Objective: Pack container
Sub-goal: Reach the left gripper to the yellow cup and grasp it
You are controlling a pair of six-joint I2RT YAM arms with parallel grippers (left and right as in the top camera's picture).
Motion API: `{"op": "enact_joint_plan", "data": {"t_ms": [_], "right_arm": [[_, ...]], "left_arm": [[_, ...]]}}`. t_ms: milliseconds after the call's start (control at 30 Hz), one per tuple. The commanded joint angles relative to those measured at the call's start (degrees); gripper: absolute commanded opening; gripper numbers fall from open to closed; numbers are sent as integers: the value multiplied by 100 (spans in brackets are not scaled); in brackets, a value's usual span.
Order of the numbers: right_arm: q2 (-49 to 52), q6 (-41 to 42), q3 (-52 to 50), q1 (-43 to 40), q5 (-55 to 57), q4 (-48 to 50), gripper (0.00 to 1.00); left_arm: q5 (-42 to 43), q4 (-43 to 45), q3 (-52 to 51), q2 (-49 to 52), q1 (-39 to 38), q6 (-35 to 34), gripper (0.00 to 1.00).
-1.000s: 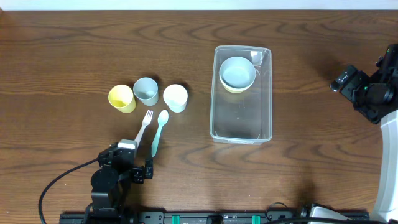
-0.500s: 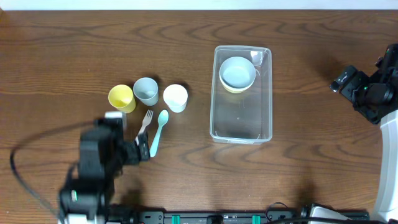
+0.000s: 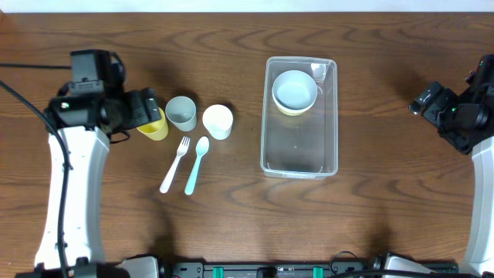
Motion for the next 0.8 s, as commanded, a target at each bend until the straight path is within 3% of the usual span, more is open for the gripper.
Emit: {"op": "enact_joint_plan", "data": {"t_ms": [0, 300, 367, 467, 533, 700, 733, 767], "right_arm": [[-35, 63, 7, -26, 13, -7, 99], [-35, 61, 7, -26, 15, -7, 99], [-35, 63, 7, -26, 13, -7, 99], [-35, 61, 7, -26, 13, -7, 99], [-35, 63, 7, -26, 15, -7, 99], [-35, 63, 7, -26, 15, -7, 99], [-35, 63, 7, -26, 15, -7, 99], [-35, 63, 7, -26, 15, -7, 99]], "left_arm": [[52, -72, 107, 391, 409, -487, 98], [306, 79, 107, 1790, 505, -485, 99], [306, 175, 107, 2046, 503, -485, 95], [304, 352, 107, 2339, 505, -487, 71], [306, 417, 109, 2435, 505, -498, 35], [278, 516, 138, 2354, 525, -487, 19], [275, 485, 157, 2312, 544, -481, 6], [275, 422, 192, 2256, 568, -452, 6]]}}
